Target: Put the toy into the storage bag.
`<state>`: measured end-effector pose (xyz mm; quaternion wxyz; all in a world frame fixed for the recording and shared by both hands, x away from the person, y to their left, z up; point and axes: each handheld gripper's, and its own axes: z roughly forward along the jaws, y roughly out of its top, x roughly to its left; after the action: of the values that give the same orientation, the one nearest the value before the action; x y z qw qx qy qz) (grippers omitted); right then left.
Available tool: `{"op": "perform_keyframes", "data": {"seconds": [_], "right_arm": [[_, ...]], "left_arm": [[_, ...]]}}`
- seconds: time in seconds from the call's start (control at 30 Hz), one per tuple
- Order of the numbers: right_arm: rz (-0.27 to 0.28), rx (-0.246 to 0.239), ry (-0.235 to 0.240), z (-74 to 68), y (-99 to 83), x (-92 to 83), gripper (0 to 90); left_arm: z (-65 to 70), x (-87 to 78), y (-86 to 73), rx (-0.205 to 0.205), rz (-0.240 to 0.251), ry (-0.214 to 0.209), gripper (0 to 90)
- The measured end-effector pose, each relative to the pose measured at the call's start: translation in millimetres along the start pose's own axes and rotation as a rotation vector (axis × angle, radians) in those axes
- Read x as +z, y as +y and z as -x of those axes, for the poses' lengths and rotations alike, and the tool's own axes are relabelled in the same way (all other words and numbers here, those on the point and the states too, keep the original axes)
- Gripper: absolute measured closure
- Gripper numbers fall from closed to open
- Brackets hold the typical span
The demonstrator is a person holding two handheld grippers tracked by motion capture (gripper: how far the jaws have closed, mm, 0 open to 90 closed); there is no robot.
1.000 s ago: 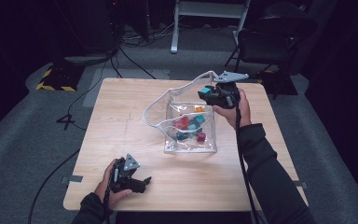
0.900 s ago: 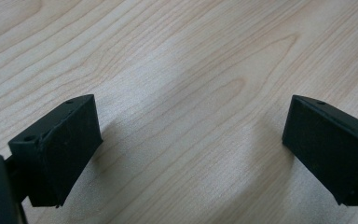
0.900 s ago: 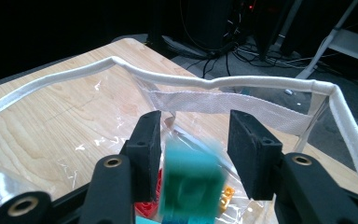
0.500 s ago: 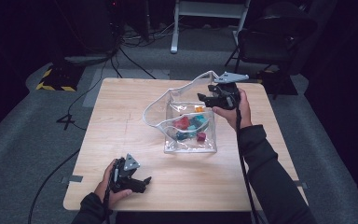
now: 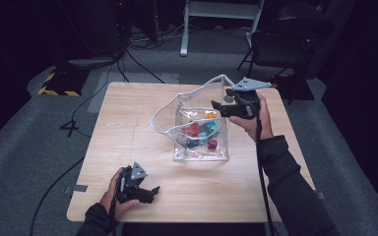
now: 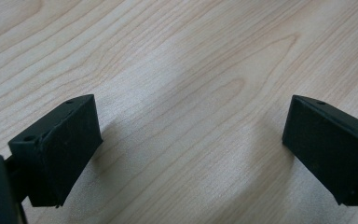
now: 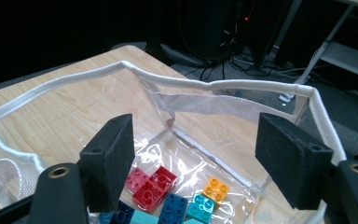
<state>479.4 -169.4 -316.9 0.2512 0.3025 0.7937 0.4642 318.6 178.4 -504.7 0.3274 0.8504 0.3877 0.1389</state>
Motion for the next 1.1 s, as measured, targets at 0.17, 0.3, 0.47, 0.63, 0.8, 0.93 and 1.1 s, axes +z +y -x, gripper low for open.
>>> {"op": "perform_keyframes", "data": {"seconds": [0.17,0.3,0.47,0.63,0.8,0.93,1.1], "right_arm": [[0.004,0.009,-0.003,0.5,-4.1,-6.0,23.2],[0.008,-0.001,-0.007,0.3,-6.6,-13.3,22.3],[0.013,-0.01,-0.017,-1.3,-12.1,-26.0,22.7],[0.024,-0.024,-0.014,-2.9,-18.7,-40.0,22.9],[0.029,-0.033,-0.006,-3.9,-28.0,-51.9,23.2],[0.019,-0.053,-0.003,-6.0,-38.8,-59.1,23.2],[0.0,-0.073,0.006,-10.0,-57.4,-65.5,23.2]], "left_arm": [[0.3,-0.1,-0.1,-0.003,-0.002,-0.001,4.5],[0.1,0.0,-0.1,-0.001,0.0,-0.001,4.5],[0.3,-0.1,-0.1,-0.003,-0.002,-0.001,4.5],[0.2,-0.1,-0.1,-0.001,-0.001,0.001,4.5],[0.0,0.1,0.0,0.0,0.001,0.0,4.5],[0.0,0.1,0.0,0.0,0.0,0.0,4.4],[0.1,0.3,0.4,-0.003,-0.003,0.0,4.0]]}}
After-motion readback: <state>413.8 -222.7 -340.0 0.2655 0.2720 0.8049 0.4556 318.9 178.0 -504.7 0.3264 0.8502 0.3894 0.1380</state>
